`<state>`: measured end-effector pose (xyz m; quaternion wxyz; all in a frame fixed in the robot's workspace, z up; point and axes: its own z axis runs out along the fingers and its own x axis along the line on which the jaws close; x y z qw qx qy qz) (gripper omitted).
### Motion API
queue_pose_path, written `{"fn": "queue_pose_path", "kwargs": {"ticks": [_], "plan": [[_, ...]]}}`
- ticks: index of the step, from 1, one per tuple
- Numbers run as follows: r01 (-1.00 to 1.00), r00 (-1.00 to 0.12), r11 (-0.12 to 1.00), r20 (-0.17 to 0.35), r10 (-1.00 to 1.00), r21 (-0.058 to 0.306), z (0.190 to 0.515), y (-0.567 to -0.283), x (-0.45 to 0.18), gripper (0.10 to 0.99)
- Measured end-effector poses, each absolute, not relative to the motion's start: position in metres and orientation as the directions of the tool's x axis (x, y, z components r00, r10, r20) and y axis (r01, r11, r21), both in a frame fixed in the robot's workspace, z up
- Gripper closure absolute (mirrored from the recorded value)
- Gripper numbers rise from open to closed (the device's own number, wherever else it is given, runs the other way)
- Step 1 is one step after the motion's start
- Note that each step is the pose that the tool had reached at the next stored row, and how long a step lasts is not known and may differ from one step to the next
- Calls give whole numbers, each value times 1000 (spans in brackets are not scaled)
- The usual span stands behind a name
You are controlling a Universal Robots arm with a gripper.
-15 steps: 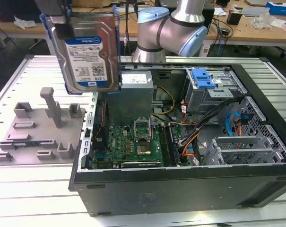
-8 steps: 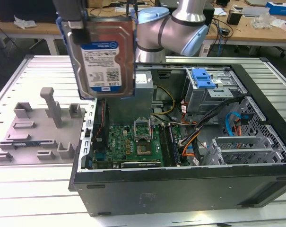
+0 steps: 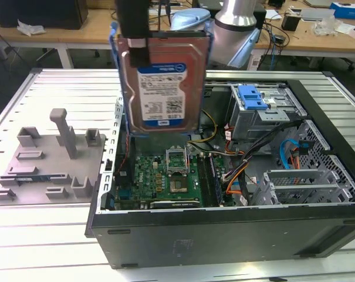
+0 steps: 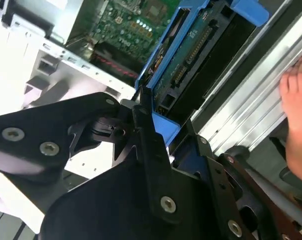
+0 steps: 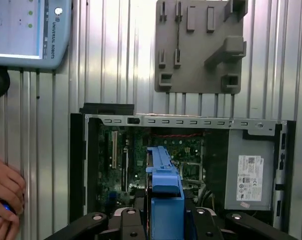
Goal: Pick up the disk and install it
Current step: 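Pick up the disk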
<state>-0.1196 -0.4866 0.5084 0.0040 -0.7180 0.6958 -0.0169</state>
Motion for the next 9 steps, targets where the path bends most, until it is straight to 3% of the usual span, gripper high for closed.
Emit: {"fn": "queue_pose_path", "kwargs": {"ticks": [9], "plan": [[-999, 31, -32, 19, -999, -29, 508, -515, -59, 718]]}}
